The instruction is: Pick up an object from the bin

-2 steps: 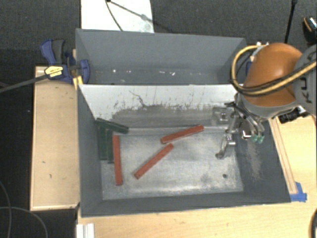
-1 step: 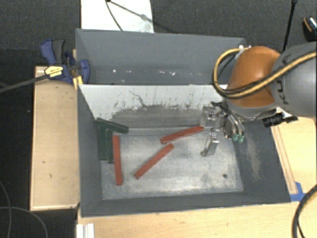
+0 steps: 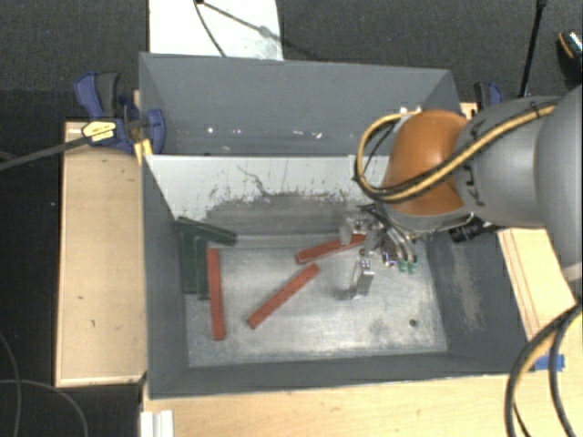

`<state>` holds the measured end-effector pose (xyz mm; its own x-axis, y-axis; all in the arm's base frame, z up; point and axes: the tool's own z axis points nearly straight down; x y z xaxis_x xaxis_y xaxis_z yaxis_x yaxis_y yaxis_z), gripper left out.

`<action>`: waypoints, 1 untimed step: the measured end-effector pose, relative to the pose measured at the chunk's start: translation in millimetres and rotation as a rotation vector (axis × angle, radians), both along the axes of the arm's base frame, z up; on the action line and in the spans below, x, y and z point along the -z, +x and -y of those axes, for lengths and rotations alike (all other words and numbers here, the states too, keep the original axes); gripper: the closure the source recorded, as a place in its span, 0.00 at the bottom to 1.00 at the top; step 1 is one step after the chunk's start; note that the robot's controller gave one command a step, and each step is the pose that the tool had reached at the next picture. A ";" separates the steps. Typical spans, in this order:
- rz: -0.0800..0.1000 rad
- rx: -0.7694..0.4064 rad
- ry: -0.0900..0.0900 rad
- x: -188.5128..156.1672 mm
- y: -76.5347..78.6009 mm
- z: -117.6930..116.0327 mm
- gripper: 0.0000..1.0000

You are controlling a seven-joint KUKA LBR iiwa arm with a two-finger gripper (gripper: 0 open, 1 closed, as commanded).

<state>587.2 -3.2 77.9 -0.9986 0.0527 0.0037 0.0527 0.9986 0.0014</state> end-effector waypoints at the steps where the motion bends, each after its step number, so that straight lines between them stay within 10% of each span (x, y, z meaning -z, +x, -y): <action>1: 0.008 -0.014 0.003 7.7 5.9 -71.6 0.00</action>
Offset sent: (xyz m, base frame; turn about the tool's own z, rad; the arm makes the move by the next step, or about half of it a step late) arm 0.0053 0.0658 -0.0079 -0.0071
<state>593.1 68.4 70.2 -0.9992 0.0386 -0.0041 0.0386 0.9992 0.0046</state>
